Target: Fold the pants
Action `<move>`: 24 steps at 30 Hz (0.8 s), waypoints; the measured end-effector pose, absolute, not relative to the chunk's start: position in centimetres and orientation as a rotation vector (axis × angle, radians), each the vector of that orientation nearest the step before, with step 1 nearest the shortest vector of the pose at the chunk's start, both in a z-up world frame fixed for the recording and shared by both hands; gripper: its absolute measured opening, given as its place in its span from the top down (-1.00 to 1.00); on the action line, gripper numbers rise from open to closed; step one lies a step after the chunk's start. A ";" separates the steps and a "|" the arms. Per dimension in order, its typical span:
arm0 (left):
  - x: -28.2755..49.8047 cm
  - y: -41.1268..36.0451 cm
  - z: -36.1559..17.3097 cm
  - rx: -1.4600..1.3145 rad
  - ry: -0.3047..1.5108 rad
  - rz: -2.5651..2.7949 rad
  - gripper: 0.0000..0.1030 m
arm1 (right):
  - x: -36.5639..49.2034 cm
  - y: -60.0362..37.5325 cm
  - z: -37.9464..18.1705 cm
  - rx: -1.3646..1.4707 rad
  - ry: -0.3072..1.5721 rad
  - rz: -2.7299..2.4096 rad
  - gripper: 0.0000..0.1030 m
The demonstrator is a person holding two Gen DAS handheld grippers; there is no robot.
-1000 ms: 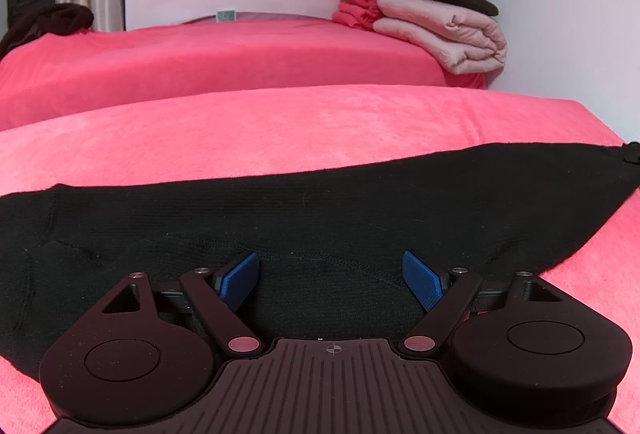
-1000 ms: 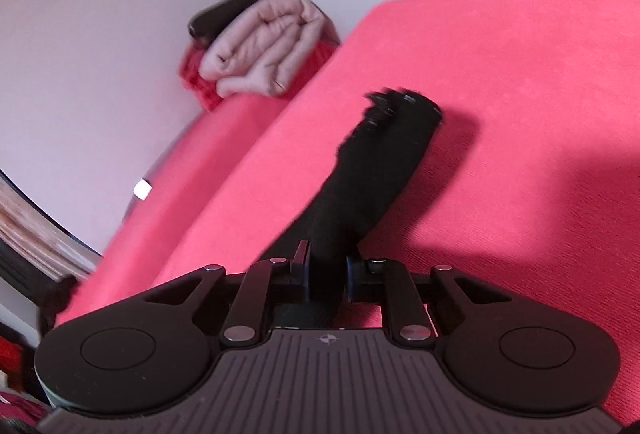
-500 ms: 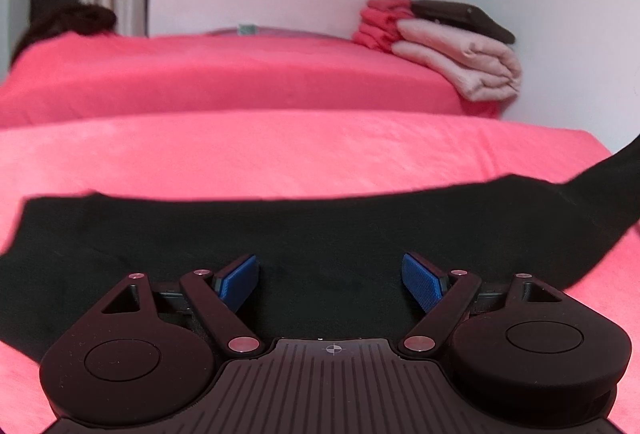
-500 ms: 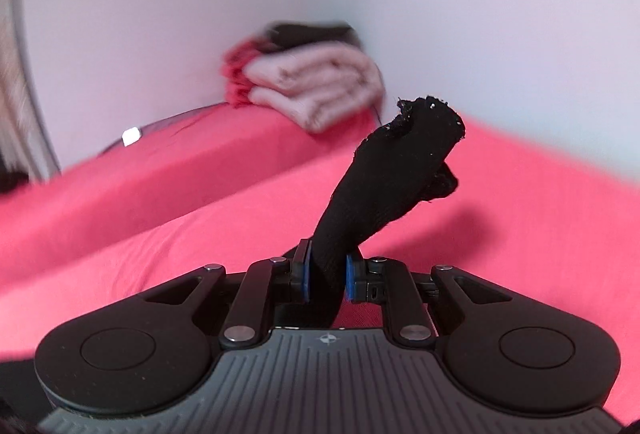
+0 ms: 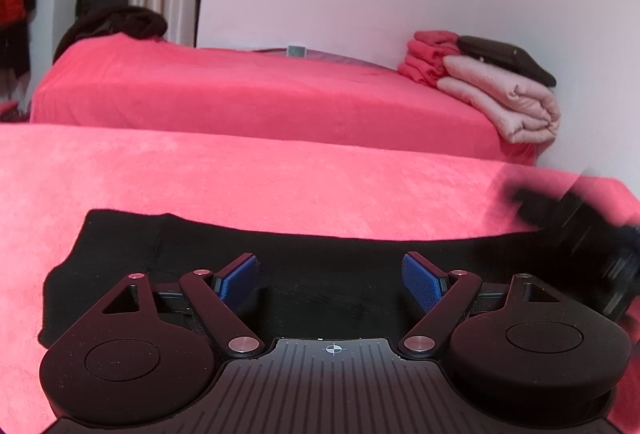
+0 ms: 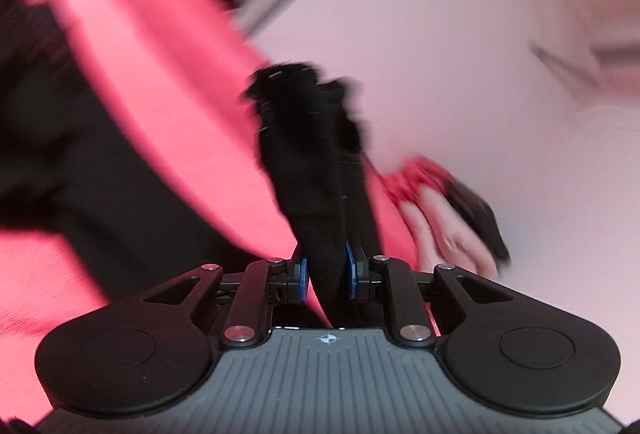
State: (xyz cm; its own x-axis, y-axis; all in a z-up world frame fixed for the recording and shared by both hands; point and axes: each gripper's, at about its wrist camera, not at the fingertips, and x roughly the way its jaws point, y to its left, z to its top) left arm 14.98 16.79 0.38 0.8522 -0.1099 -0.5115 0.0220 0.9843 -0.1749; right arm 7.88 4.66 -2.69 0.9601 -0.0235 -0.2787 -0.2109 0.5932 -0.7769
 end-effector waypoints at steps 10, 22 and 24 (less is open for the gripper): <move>14.8 16.6 0.5 -0.161 0.533 -0.076 -1.00 | 8.2 7.4 -4.4 -0.998 0.283 0.156 0.55; 14.7 17.0 0.5 -0.180 0.533 -0.076 -1.00 | 6.2 8.1 -5.6 -0.954 0.322 0.225 0.10; 14.6 17.0 0.5 -0.178 0.529 -0.068 -1.00 | 4.7 8.7 -6.9 -1.058 0.280 0.234 0.08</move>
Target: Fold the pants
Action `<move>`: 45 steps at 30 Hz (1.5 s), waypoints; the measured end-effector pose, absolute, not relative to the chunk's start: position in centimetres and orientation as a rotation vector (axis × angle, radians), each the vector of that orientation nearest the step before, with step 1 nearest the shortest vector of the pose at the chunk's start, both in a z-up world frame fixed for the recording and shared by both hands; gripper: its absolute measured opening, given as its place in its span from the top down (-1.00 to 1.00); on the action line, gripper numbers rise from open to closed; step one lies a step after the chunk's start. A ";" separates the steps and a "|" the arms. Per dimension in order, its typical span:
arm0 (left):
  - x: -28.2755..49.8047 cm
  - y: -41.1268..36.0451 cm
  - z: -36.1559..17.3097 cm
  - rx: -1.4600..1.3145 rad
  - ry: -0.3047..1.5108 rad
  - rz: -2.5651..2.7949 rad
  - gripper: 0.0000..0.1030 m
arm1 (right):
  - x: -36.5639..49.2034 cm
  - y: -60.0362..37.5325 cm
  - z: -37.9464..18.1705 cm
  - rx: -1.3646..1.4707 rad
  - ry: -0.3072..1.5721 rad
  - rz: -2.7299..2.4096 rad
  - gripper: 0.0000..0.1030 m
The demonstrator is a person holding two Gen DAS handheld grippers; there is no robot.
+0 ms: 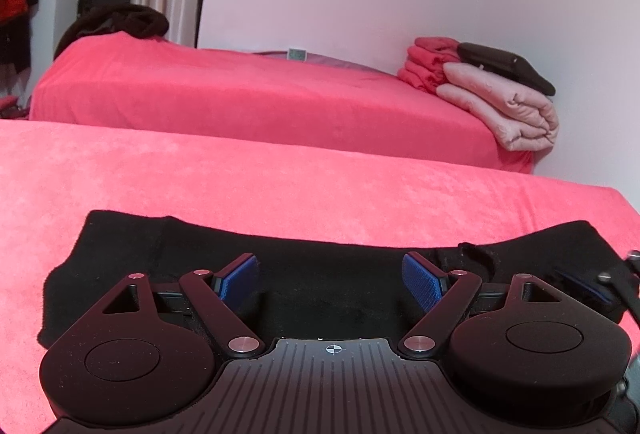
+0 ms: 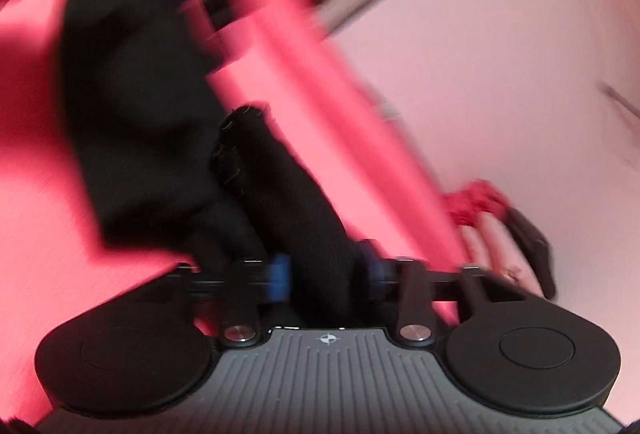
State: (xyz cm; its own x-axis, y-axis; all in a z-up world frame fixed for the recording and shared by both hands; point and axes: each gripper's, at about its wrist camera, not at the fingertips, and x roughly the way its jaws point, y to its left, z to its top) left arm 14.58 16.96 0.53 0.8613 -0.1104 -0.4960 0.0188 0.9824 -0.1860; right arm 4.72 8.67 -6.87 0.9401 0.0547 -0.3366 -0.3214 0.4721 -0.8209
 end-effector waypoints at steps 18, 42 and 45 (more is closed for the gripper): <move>16.2 8.4 3.9 -0.051 0.542 -0.217 -1.00 | -1.9 -2.7 -3.2 -0.871 0.265 0.013 -0.48; 17.9 8.0 -2.6 -0.118 0.645 -0.230 -1.00 | -0.5 -8.9 0.2 -0.567 0.403 0.093 -0.40; 17.9 8.0 -2.6 -0.120 0.645 -0.231 -1.00 | 0.1 -10.3 2.7 -0.357 0.435 0.172 -0.55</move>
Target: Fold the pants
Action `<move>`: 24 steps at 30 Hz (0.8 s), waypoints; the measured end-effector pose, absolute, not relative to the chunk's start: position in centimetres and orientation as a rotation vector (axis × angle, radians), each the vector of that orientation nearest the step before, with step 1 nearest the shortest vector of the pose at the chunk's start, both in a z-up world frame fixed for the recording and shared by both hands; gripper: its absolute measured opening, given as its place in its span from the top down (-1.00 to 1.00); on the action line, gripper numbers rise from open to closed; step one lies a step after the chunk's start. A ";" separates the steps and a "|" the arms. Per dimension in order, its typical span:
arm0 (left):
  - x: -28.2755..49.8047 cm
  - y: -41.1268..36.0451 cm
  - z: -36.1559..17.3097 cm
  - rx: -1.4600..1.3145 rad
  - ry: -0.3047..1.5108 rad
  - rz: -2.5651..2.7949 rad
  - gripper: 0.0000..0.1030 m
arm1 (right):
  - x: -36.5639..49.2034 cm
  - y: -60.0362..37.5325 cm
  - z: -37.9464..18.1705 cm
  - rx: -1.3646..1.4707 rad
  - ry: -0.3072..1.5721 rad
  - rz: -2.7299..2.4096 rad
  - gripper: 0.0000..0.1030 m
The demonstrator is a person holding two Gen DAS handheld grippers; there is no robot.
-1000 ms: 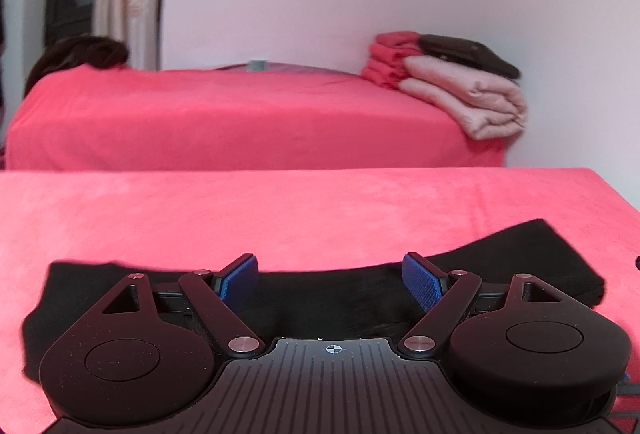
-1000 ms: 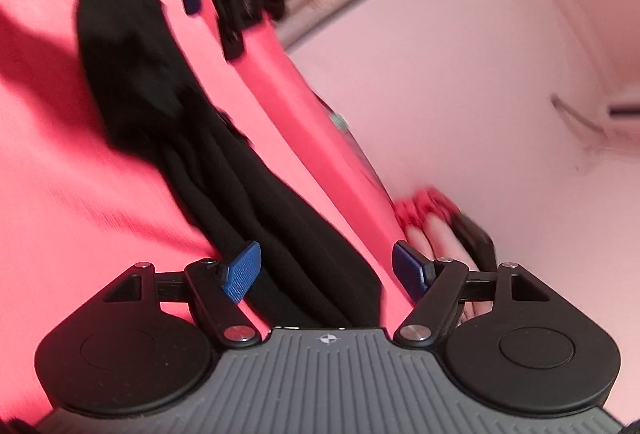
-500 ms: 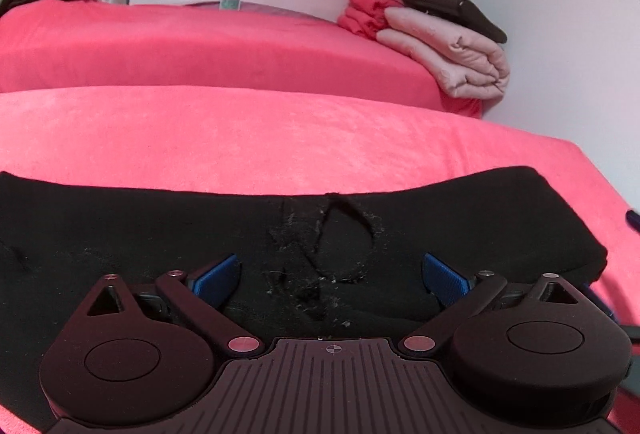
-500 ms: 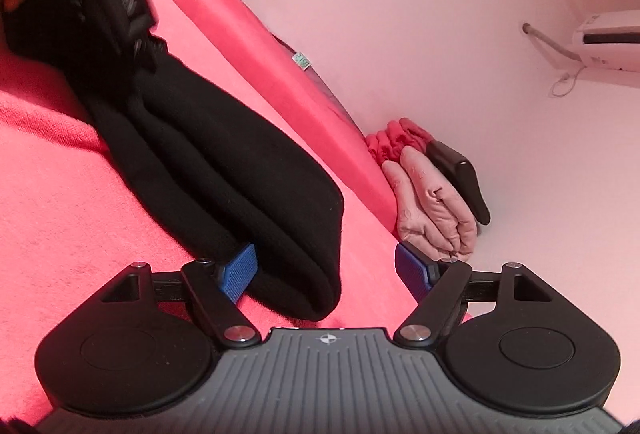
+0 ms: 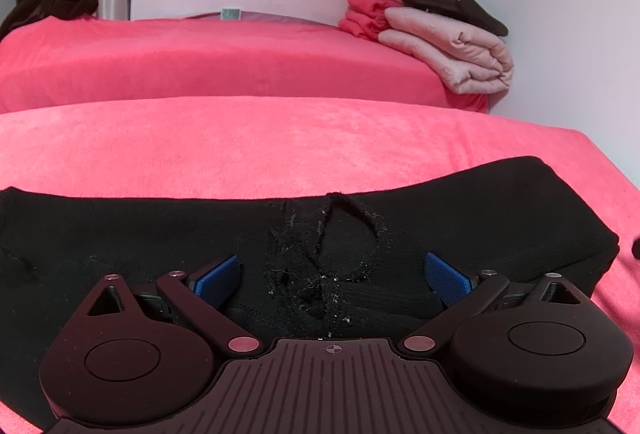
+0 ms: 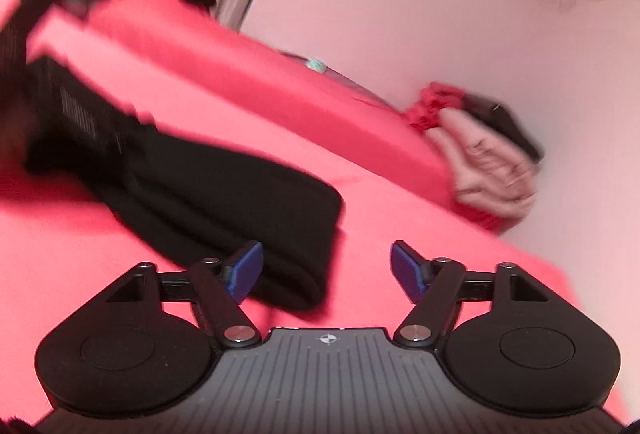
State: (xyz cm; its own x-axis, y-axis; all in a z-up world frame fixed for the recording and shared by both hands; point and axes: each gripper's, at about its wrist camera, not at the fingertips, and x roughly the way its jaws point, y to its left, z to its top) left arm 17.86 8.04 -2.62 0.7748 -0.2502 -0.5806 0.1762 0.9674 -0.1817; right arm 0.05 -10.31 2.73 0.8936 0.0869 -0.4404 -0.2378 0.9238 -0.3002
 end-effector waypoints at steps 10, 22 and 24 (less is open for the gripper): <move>18.1 8.0 -2.5 -0.118 0.646 -0.233 -1.00 | 8.7 -12.6 2.1 0.124 0.700 0.168 -0.56; 17.7 8.3 -1.8 -0.067 0.678 -0.208 -1.00 | 8.5 -13.8 2.3 0.187 0.739 0.151 -0.06; 16.8 9.3 -1.0 -0.027 0.689 -0.173 -1.00 | 8.5 -13.4 3.2 0.128 0.723 0.122 -0.11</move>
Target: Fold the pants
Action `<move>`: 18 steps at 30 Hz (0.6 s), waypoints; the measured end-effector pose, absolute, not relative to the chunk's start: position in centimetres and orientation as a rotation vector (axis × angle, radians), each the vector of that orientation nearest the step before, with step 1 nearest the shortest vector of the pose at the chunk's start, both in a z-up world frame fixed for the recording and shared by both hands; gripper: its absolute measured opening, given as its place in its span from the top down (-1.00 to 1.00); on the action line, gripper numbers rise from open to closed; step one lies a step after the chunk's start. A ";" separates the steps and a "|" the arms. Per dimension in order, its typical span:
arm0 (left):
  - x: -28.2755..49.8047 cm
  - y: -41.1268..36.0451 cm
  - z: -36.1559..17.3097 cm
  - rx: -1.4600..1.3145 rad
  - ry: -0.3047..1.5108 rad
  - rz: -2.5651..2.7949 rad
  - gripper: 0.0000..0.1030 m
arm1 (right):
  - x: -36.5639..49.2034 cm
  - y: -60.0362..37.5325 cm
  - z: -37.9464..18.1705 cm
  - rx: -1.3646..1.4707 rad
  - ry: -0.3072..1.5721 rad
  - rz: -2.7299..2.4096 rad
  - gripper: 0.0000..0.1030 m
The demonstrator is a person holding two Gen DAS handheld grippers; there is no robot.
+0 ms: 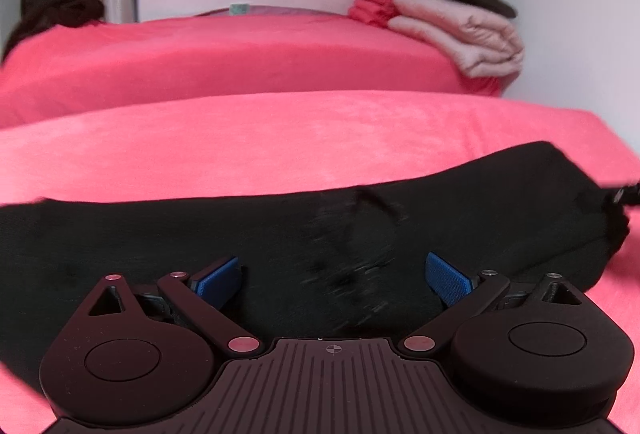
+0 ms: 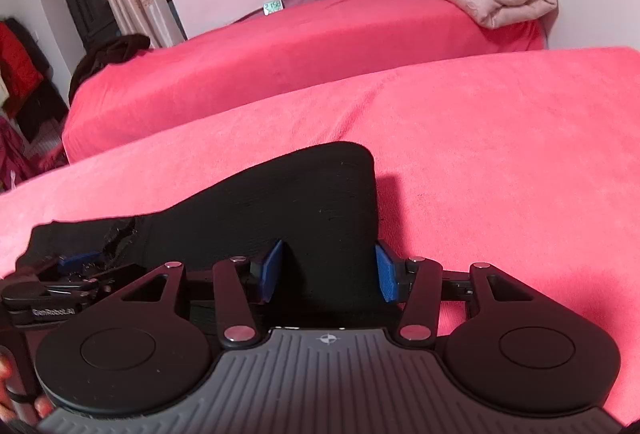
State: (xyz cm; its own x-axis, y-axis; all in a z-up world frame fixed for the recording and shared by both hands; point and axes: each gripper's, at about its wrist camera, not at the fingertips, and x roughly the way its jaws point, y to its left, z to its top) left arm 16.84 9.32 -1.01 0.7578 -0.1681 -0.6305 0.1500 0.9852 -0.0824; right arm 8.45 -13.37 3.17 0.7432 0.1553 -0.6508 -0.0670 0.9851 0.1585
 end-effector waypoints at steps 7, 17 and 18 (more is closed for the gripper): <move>11.3 17.8 1.8 0.004 0.660 0.041 -1.00 | 9.1 -8.9 7.4 -0.047 0.603 0.241 -0.48; 9.8 29.3 -0.4 -0.307 0.773 0.291 -1.00 | 17.0 8.8 6.0 -0.069 0.823 0.728 -0.48; 10.0 29.9 -0.6 -0.340 0.778 0.275 -1.00 | 17.7 10.9 5.5 -0.083 0.845 0.756 -0.48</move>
